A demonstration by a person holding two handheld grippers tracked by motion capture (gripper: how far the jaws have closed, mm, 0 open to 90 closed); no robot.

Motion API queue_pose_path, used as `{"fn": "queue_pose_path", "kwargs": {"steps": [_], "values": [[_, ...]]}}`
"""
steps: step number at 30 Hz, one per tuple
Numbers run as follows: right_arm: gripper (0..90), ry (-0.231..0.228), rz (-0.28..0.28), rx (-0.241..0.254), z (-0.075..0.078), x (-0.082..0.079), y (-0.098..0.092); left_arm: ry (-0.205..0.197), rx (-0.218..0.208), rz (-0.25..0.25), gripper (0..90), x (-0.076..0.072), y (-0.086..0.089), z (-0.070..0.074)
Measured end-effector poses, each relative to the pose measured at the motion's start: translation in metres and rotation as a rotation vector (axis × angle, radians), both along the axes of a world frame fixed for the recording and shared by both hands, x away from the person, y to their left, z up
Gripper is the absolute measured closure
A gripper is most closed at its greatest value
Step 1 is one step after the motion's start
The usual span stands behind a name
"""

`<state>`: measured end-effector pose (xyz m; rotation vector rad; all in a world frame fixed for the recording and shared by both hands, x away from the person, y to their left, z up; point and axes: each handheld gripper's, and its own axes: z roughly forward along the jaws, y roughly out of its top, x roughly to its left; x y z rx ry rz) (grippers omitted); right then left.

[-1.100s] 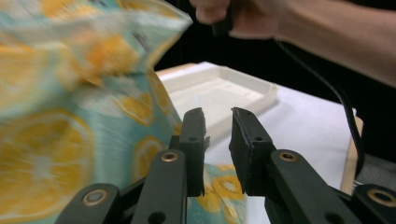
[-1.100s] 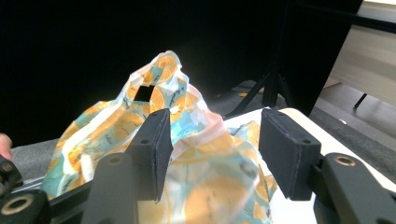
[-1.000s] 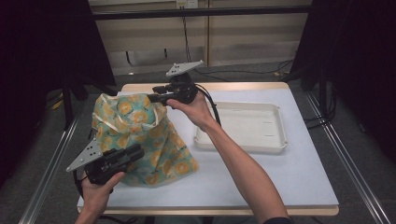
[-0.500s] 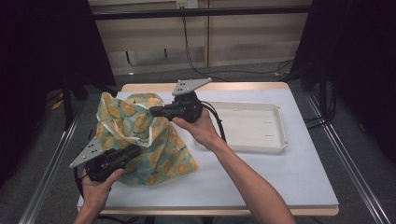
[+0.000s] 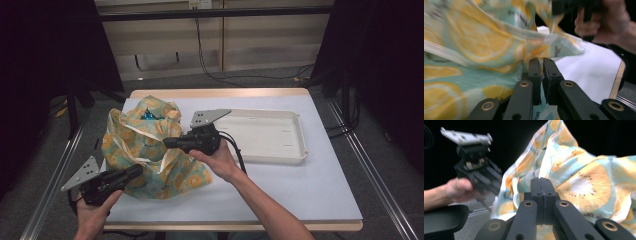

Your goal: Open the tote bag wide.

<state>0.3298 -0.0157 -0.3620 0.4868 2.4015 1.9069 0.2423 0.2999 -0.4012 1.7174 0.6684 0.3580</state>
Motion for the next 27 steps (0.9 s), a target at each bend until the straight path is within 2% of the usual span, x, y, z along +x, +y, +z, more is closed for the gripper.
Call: {"fn": "queue_pose_path", "kwargs": {"steps": [1,4,6,7,8,9,11,13,15,16,18,20,21,22,26,27], "values": [[90.0,0.007,0.004,-0.004,-0.004,-0.002,0.000,-0.013,0.005,-0.001,83.8,-0.001,0.003,0.002],[90.0,0.019,0.007,-0.018,-0.014,-0.005,0.002,-0.041,-0.017,0.005,81.6,-0.002,0.006,0.011],[90.0,0.025,0.009,-0.020,-0.017,-0.006,0.003,-0.048,-0.022,0.000,80.3,-0.002,0.006,0.014],[90.0,0.029,0.010,-0.021,-0.021,-0.007,0.003,-0.056,-0.018,-0.006,78.5,0.000,0.006,0.016],[90.0,0.038,0.014,-0.031,-0.026,-0.008,0.005,-0.048,-0.016,0.002,71.2,0.002,0.004,0.017],[90.0,0.042,0.018,-0.029,-0.029,-0.008,0.006,-0.045,0.001,0.001,69.2,0.006,0.000,0.017],[90.0,0.052,0.029,-0.045,-0.035,-0.010,0.009,-0.047,0.002,0.004,67.7,0.009,-0.002,0.017],[90.0,0.065,0.039,-0.060,-0.043,-0.011,0.012,-0.039,0.037,0.017,61.8,0.021,-0.008,0.014],[90.0,0.067,0.042,-0.069,-0.046,-0.012,0.014,-0.027,0.042,0.012,59.7,0.026,-0.009,0.011],[90.0,0.076,0.048,-0.076,-0.052,-0.014,0.016,-0.030,0.074,0.039,56.7,0.030,-0.011,0.009],[90.0,0.084,0.057,-0.091,-0.058,-0.016,0.018,-0.019,0.080,0.037,55.0,0.034,-0.011,0.005],[90.0,0.088,0.070,-0.113,-0.065,-0.019,0.021,-0.010,0.081,0.036,55.3,0.034,-0.012,0.003],[90.0,0.089,0.077,-0.114,-0.067,-0.020,0.021,-0.005,0.118,0.037,57.8,0.032,-0.013,-0.001],[90.0,0.096,0.080,-0.112,-0.069,-0.021,0.021,0.002,0.132,0.030,61.1,0.031,-0.014,-0.003],[90.0,0.102,0.071,-0.104,-0.073,-0.021,0.019,0.012,0.159,0.000,82.1,0.027,-0.013,-0.008],[90.0,0.100,0.071,-0.108,-0.074,-0.021,0.018,0.014,0.145,-0.023,85.8,0.027,-0.013,-0.010]]}}
